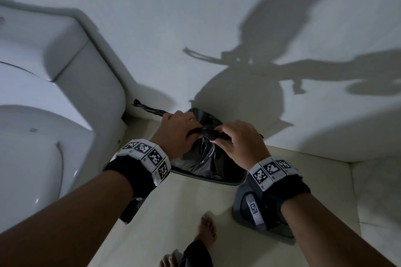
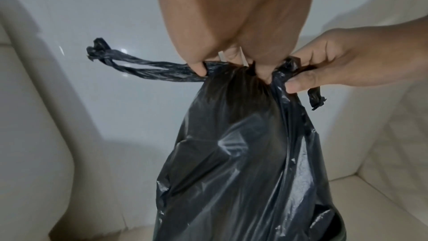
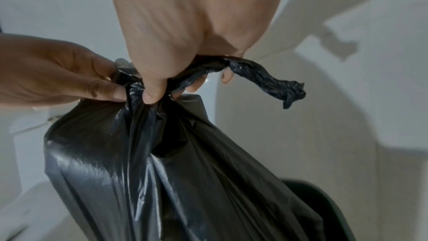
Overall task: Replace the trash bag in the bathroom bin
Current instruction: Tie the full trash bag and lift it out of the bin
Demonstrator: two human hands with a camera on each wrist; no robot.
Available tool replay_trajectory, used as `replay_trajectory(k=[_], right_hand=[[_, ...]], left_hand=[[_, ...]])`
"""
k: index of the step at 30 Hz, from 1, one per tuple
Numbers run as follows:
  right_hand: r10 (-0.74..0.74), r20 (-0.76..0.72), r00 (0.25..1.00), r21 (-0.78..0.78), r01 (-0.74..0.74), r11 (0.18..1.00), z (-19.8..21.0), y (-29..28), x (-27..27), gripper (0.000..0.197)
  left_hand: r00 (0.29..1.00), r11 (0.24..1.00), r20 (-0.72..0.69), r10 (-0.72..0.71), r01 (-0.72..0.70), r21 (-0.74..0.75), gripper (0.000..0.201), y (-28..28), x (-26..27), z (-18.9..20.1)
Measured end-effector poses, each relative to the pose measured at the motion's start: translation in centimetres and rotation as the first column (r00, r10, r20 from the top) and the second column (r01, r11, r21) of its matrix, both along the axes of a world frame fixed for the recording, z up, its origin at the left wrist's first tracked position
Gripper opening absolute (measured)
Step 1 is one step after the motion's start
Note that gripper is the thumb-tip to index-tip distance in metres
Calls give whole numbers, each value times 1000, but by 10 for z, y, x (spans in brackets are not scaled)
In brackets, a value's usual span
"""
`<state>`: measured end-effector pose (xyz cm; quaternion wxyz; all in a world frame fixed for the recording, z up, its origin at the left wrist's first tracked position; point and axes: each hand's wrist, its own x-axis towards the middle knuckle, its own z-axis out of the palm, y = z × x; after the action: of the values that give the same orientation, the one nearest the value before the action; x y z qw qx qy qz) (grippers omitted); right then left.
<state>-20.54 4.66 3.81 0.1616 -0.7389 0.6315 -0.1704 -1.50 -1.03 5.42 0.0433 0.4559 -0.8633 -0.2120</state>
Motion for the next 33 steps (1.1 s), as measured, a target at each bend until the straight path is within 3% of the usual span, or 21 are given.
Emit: replay_trajectory(k=[4, 10, 20, 26, 33], right_hand=[[19, 12, 1000, 22, -20, 1000, 70, -1, 14, 29], [60, 25, 998, -81, -58, 995, 185, 8, 47, 37], [252, -1, 968, -250, -244, 937, 353, 24, 125, 25], [424, -10, 906, -311, -405, 860, 414, 41, 181, 25], [673, -22, 739, -327, -642, 694, 456, 70, 252, 22]], left_hand=[[999, 1000, -40, 11, -11, 18, 40, 3, 18, 70], [999, 998, -52, 7, -10, -67, 32, 15, 56, 192], [978, 964, -114, 176, -194, -183, 32, 71, 146, 359], [907, 891, -188, 376, -409, -195, 41, 128, 199, 413], [763, 744, -256, 593, -641, -189, 39, 207, 261, 443]])
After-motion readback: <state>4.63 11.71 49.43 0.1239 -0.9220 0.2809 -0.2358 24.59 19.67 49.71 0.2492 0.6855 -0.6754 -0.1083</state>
